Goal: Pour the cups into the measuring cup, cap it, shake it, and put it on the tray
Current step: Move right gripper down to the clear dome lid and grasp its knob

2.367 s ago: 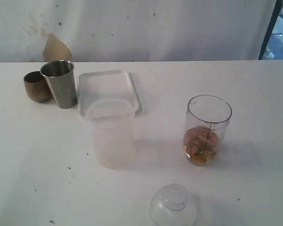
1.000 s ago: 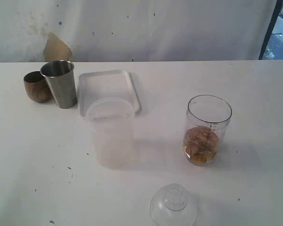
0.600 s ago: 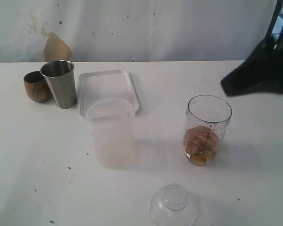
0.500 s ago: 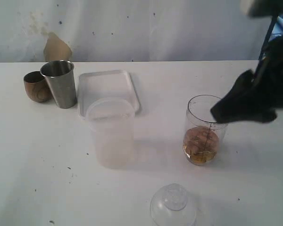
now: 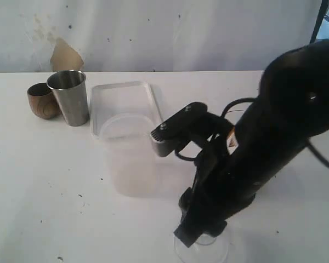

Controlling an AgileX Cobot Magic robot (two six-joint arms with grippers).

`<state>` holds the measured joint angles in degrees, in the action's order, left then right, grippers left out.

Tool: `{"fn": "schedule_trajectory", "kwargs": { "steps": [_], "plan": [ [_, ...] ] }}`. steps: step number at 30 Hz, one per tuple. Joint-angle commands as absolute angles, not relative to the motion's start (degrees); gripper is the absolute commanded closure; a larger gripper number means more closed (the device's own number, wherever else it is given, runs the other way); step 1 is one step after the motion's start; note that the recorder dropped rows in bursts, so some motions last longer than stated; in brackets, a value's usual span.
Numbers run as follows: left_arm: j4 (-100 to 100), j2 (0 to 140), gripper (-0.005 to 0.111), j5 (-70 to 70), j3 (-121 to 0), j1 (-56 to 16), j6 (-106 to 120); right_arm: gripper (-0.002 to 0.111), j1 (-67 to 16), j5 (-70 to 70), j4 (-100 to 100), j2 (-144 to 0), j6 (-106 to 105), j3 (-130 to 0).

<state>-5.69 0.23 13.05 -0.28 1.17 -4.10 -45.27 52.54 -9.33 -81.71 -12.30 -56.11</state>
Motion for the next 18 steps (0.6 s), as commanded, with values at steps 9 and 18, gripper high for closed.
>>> {"fn": "schedule_trajectory", "kwargs": {
  "steps": [9, 18],
  "plan": [
    [-5.35, 0.00, 0.107, 12.90, 0.00, 0.96, -3.99, 0.051, -46.21, 50.69, 0.00, -91.22, -3.70, -55.83],
    [-5.35, 0.00, 0.107, 12.90, 0.00, 0.96, -3.99, 0.051, -46.21, 50.95, -1.71, -93.26, -2.29, -55.83]
  ]
}}
